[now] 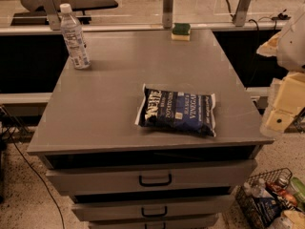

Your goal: Move sponge near blue chip bag

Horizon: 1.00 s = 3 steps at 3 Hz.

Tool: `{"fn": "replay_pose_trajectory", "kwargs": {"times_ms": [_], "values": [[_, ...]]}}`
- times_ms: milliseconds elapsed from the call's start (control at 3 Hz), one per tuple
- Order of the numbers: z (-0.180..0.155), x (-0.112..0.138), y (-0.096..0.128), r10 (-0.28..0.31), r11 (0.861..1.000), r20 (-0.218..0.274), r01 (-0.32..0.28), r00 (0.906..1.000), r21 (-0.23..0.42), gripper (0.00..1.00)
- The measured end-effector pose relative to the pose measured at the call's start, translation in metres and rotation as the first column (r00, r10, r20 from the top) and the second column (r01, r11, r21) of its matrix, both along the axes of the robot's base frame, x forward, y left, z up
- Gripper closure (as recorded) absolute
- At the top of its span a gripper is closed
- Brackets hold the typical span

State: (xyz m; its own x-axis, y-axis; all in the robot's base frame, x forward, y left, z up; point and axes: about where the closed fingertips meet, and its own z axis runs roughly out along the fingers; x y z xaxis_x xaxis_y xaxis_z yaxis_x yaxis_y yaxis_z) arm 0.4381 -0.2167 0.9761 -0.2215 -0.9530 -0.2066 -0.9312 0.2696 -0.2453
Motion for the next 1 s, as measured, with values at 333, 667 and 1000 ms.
{"fn": "replay_pose_trajectory", "kwargs": {"times_ms": [333,667,1000], "values": [[-0.001,0.002,0.000,-0.003,1.000,0.004,0.003,1.0000,0.001,0.00],[-0.011,0.024,0.002,-0.036,0.999,0.044,0.035,0.9984,0.016,0.00],[-0.024,0.080,0.000,-0.093,0.995,0.123,0.087,0.9880,0.056,0.00]]}}
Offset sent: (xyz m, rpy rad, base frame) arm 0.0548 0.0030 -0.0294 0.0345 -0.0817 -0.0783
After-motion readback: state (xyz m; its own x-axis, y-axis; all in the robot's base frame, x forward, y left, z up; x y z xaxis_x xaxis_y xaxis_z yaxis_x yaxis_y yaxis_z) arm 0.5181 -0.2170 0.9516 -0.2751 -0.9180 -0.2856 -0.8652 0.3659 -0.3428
